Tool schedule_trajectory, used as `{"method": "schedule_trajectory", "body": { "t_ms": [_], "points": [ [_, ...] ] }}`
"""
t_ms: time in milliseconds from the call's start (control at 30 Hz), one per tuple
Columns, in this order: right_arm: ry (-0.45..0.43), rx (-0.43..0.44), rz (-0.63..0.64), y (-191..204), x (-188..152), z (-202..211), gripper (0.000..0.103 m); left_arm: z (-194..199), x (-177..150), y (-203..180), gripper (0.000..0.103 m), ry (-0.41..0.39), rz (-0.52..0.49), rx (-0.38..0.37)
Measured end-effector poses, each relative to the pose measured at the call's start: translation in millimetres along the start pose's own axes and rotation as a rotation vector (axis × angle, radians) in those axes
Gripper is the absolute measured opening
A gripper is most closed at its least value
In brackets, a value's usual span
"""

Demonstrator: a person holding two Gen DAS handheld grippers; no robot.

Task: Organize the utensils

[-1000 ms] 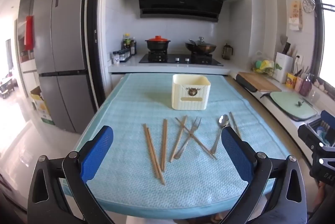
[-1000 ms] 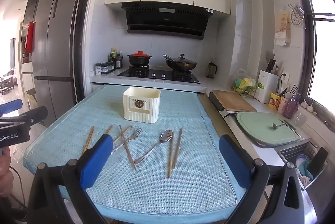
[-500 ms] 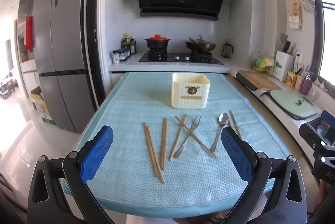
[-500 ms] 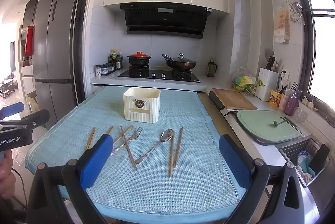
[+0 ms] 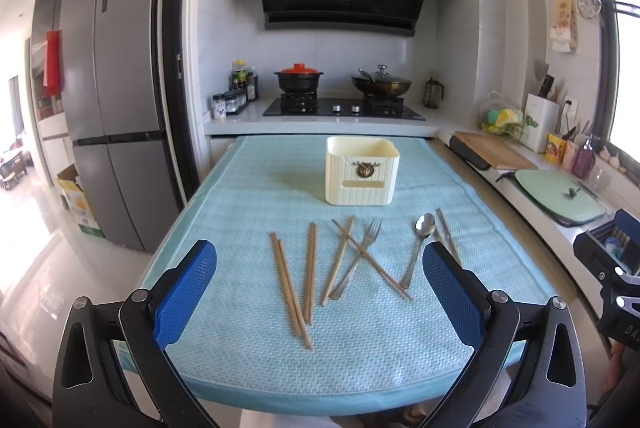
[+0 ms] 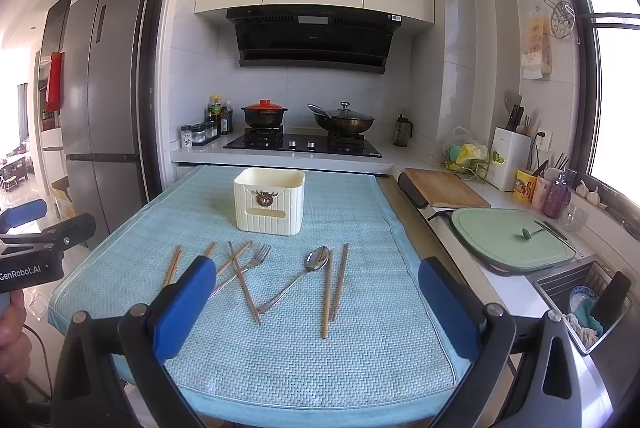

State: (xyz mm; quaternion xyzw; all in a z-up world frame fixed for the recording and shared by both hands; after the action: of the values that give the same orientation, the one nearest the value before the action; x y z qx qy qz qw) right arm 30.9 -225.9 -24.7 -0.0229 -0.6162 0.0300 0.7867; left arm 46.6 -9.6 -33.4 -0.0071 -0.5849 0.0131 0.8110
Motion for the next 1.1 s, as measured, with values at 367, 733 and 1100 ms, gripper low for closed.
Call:
{"method": "schedule_trajectory", "body": {
  "t_ms": [367,733,1100],
  "points": [
    [-0.003,-0.002,-0.006,-2.4,0.3,0.2,0.103,0.2,0.5,-3.1,0.103,-0.003,-0.004,-0.002],
    [-0.005,-0.002,-0.007,-1.5,1.3,0.9,0.103,-4.6,-1.0,-2.2,0.103,0.01,-0.01,-0.008],
    [-0.002,-0.002,-0.011,-2.2,3.2,-0.1,0.103,-6.2,-0.1,-6.2,0.103,0.012,-0.02,-0.008]
  ]
}}
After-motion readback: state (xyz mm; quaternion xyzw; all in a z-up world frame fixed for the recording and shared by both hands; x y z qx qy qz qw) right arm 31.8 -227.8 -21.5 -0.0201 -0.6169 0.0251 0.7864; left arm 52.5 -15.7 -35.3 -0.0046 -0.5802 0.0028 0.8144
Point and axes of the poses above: each gripper's, at about its wrist camera, not at the fingertips, and z roughly against the way its jaws point, y to its left, x to its top, the point moved 5 cm from there along -z, roughly the way its jaws point, and after that the axes turned 8 degrees about -y, right-handed, at the moved point
